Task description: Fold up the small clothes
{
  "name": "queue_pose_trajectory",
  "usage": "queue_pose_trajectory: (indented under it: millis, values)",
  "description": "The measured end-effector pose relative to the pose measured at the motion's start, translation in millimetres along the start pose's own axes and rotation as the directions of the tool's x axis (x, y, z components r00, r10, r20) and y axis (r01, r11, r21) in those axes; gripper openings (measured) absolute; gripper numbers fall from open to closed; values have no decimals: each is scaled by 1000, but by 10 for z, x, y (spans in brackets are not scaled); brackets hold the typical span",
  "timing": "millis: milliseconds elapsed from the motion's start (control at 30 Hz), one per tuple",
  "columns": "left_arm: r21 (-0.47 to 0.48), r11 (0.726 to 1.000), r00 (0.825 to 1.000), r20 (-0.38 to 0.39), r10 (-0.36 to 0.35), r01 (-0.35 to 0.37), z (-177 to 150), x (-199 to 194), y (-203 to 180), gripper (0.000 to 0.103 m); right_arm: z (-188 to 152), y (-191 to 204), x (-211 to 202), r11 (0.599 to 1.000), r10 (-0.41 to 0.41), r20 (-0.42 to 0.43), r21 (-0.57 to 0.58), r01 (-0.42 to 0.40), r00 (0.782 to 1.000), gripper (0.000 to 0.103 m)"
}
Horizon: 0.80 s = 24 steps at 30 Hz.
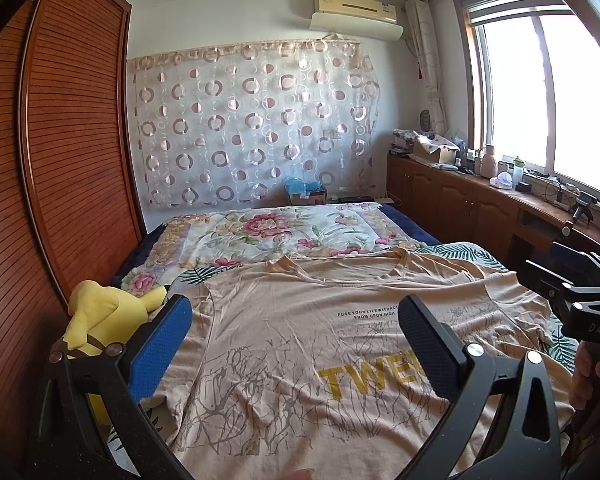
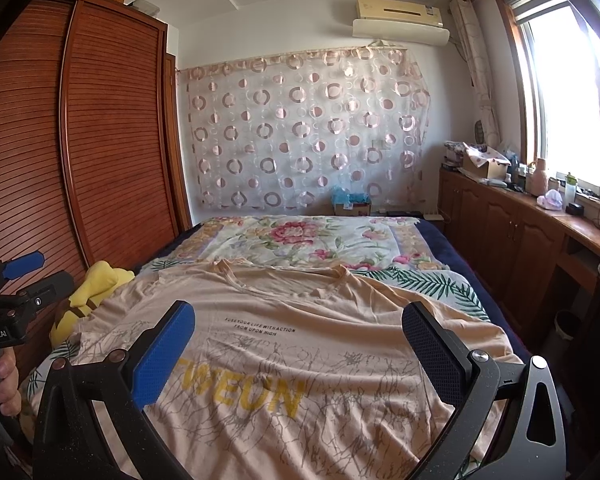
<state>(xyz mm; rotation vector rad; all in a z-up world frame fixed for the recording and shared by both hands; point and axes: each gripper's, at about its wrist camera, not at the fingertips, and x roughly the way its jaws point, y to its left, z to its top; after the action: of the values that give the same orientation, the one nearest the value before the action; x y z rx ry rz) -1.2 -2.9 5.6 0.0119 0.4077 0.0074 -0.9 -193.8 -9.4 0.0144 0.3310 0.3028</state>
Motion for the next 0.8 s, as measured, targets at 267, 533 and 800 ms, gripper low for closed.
queue_pose_trajectory:
  millis: [267, 533, 800]
  values:
    - [2, 1000, 1000, 3, 1, -1, 50, -26, 24, 103, 5, -13, -6, 1000, 3, 2, 2, -3, 1000, 103]
    - [3, 1000, 1000, 5, 3, -3, 46, -31, 17, 103, 7, -23, -14, 1000, 6, 3, 3, -6, 1000, 103]
    - [5, 1000, 1000, 6, 4, -4, 52, -36, 14, 103, 14, -22, -16, 1000, 7, 5, 2, -7, 1000, 103]
